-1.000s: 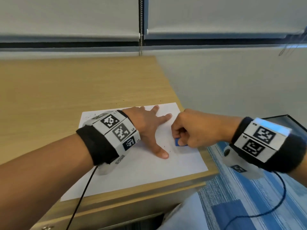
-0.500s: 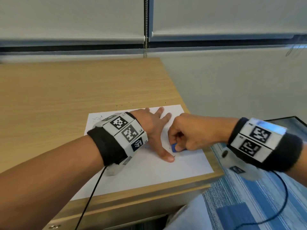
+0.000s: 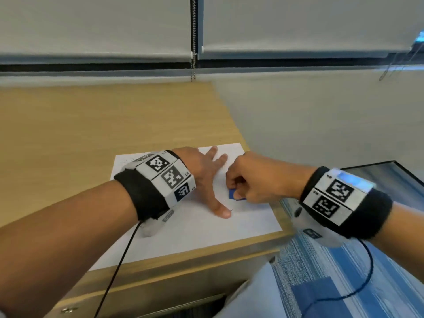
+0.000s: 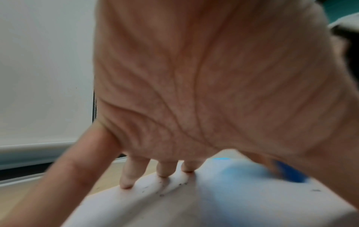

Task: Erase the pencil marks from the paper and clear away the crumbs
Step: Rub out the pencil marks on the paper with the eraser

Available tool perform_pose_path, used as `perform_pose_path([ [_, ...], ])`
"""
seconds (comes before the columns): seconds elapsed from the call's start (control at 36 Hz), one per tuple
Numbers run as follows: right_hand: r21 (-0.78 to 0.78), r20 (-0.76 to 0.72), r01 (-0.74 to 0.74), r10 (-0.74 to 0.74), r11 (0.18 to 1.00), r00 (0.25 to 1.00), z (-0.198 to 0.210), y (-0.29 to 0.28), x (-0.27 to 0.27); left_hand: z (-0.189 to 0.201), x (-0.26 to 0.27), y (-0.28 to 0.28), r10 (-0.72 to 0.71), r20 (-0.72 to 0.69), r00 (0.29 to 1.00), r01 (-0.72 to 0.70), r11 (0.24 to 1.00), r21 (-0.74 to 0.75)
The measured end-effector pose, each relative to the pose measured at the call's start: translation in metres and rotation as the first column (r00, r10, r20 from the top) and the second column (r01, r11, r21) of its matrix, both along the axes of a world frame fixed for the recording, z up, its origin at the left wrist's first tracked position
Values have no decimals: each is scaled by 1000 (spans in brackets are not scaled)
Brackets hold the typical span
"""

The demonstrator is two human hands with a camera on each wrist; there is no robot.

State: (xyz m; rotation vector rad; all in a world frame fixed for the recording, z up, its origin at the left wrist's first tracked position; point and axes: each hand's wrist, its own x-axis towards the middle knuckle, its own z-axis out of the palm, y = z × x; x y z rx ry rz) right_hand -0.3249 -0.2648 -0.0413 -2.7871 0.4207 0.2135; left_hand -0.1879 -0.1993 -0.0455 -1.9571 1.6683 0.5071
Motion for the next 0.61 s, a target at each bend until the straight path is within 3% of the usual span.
perform_pose_path([
  [0.11,53,-91,-78,82,996,992,3,7,-12,0,-2,-2,9,15,1000,-9,1000,3],
  [0.28,1,53,66,-66,998,996,-2,-4,1,1,-1,1,6,12,1000,-6,1000,-6],
  [0.42,105,-47,-5,10,994,999,-1,5,-13,0,-1,-1,15,19,1000,-15,1000,3],
  [0.61,11,44,98,-98,995,994,-3,-7,-3,-1,0,-1,13,17,1000,-13,1000,-1],
])
